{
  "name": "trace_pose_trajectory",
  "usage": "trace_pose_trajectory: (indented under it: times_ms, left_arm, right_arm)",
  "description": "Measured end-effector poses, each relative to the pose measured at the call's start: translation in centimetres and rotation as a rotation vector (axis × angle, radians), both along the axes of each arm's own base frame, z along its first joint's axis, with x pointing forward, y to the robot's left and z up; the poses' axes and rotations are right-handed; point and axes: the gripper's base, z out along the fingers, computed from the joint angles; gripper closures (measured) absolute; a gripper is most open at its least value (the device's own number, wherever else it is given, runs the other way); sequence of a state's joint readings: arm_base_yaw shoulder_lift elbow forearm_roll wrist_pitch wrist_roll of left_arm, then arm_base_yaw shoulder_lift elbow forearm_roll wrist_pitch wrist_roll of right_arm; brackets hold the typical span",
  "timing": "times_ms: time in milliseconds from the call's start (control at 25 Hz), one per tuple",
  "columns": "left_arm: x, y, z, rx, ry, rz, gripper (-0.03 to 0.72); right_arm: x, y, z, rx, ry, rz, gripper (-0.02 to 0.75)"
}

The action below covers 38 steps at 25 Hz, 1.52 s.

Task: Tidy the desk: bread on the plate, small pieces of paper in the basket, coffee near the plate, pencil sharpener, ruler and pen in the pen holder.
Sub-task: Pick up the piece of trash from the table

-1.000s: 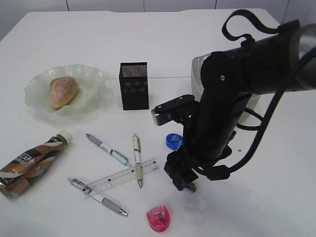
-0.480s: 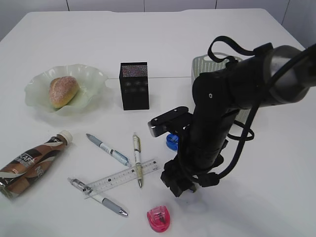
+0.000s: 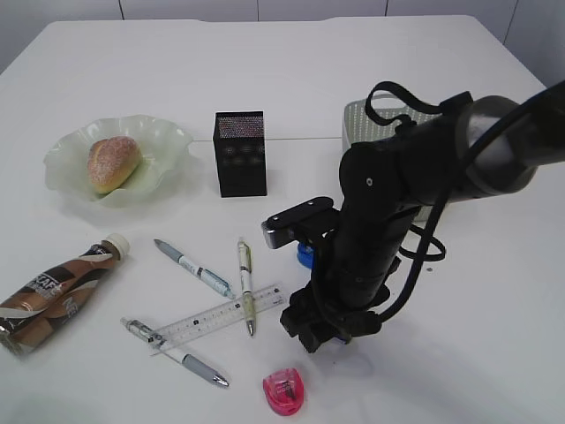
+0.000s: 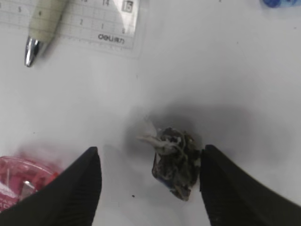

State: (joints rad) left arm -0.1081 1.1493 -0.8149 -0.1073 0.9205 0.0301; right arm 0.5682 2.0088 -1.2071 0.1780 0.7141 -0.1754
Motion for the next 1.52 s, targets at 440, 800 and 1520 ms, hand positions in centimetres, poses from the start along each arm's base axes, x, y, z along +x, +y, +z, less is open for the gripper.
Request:
trace_pose_trajectory:
  times_ms: [440, 800, 1520]
  left_arm:
    - [0.0, 0.0, 0.0, 0.000, -0.002, 0.000, 0.254]
    - [0.0, 0.0, 0.0, 0.000, -0.002, 0.000, 0.254]
    - [0.0, 0.0, 0.0, 0.000, -0.002, 0.000, 0.254]
  right_arm:
    - [0.1, 0.0, -0.2, 0.001, -0.002, -0.002, 0.494]
    - [0.1, 0.0, -0.2, 0.000, -0.003, 0.000, 0.640]
    - [0.1, -0.5, 5.1, 0.037, -0.133, 0.016, 0.673]
